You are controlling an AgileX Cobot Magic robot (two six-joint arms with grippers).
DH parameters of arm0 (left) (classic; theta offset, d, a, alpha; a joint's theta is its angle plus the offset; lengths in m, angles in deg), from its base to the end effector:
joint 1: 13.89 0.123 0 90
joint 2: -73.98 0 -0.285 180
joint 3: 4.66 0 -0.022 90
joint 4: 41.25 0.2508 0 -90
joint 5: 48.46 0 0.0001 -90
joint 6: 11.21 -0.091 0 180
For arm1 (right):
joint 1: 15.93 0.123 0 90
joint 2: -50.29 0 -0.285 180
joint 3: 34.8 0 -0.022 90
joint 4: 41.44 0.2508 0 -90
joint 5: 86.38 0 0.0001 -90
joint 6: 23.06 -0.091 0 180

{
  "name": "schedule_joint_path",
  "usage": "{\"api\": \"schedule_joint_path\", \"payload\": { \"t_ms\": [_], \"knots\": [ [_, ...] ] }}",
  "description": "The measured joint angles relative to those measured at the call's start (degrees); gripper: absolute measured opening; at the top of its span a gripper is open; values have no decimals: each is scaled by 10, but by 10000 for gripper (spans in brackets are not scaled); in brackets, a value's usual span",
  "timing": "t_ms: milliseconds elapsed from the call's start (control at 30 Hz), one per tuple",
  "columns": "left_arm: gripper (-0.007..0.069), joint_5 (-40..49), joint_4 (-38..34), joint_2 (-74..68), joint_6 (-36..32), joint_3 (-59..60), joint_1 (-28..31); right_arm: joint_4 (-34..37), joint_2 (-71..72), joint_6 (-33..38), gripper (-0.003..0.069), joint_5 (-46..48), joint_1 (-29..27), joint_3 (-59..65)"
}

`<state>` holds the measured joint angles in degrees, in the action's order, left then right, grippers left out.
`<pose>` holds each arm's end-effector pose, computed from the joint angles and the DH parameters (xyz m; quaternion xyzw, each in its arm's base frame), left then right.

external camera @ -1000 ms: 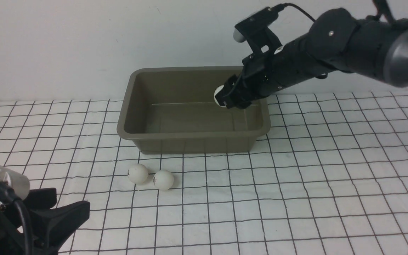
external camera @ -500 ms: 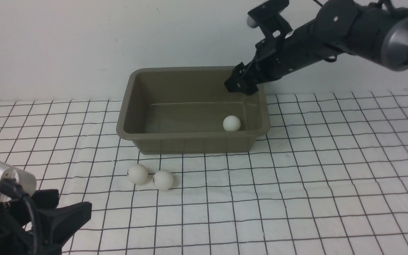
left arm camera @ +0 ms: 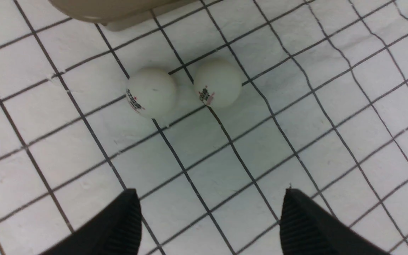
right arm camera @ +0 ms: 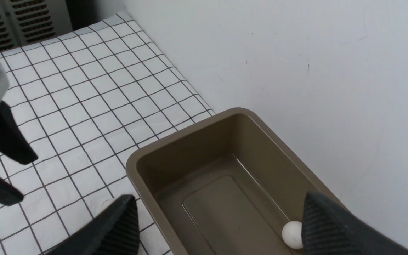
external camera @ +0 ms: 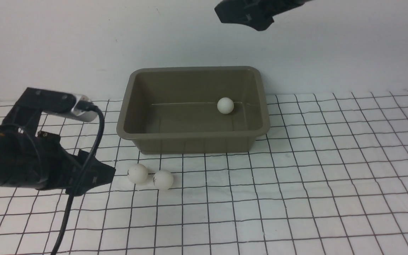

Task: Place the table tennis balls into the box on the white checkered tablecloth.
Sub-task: 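Reach for and grasp a ping pong ball on the table beside the basket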

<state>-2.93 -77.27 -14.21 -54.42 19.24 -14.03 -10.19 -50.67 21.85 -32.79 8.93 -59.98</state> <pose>0.2708 -0.0389 0.2613 0.1869 0.9296 -0.1727 0.2666 0.3103 0.1857 0.4382 -0.4554 0.7438 0.1886 0.4515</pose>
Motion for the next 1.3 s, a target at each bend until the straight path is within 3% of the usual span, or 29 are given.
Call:
{"api": "schedule_joint_path", "payload": {
  "t_ms": [167, 300, 800, 900, 1300],
  "knots": [
    [482, -44, 6, -49, -13, -24, 0, -2, 9, -2, 558, 14, 0, 0],
    [482, -85, -43, -79, -70, -24, 0, -2, 20, -2, 558, 16, 0, 0],
    [482, -200, -557, -146, -607, 73, 0, -13, 52, -2, 558, 21, 0, 0],
    [482, -195, -604, -179, -672, 74, 0, -13, 54, -2, 558, 21, 0, 0],
    [482, -157, -619, -277, -718, 74, 0, -13, 55, -2, 558, 21, 0, 0]
  ]
}}
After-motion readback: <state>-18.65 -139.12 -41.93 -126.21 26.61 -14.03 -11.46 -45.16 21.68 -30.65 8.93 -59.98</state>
